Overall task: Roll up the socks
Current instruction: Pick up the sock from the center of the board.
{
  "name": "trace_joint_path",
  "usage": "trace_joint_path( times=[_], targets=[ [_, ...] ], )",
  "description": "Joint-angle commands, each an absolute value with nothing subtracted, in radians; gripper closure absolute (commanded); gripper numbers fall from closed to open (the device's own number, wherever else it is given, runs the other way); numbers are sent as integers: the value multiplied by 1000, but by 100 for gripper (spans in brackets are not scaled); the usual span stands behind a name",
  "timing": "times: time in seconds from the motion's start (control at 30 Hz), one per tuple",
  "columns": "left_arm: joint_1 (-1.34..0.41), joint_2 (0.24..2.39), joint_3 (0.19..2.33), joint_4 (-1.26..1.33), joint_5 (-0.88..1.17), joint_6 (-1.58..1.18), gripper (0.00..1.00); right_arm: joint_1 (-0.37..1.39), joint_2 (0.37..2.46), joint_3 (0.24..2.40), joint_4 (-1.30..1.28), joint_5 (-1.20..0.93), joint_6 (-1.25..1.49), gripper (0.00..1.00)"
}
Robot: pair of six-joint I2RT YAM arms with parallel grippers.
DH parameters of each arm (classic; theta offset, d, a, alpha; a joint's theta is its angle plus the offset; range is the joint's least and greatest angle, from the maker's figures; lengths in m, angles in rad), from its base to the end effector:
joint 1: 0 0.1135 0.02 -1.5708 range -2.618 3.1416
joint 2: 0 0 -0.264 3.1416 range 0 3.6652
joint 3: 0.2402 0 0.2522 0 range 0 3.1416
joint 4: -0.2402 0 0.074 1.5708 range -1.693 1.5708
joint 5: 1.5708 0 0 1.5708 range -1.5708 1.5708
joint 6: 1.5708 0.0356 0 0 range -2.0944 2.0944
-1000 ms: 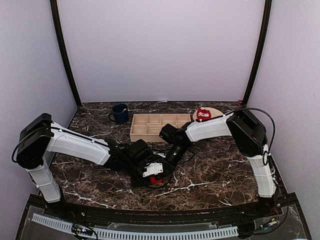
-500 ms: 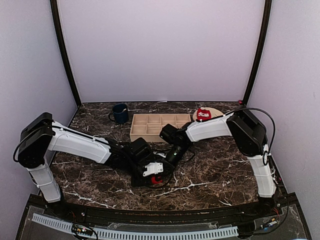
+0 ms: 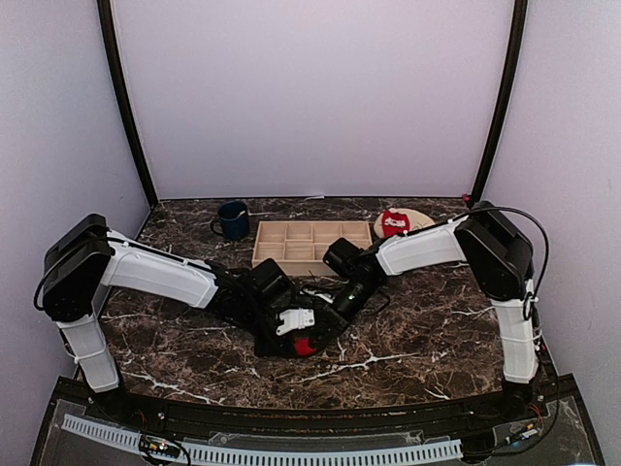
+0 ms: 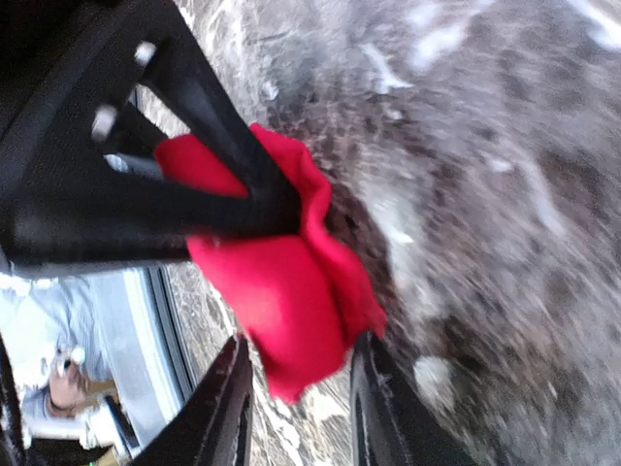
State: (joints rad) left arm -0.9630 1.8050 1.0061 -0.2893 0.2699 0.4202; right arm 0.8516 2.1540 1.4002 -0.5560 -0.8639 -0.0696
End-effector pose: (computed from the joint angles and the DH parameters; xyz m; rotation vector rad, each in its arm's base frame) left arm 0.1894 -0.2889 0.1407 1.7913 2.0218 -0.5313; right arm 0.2498 0.3264 0.1161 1.3683 -2.3842 -1.3067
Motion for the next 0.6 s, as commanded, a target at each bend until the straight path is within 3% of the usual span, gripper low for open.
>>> trace_joint_path(
  times=[0.0, 0.57],
  targets=[
    [-883, 1896, 960, -446, 144, 293, 83, 861, 2103, 1342, -551, -824, -35, 65],
    [-835, 1840, 982, -468, 186, 255, 87, 775, 1972, 1243, -387, -712, 111, 61]
  ],
)
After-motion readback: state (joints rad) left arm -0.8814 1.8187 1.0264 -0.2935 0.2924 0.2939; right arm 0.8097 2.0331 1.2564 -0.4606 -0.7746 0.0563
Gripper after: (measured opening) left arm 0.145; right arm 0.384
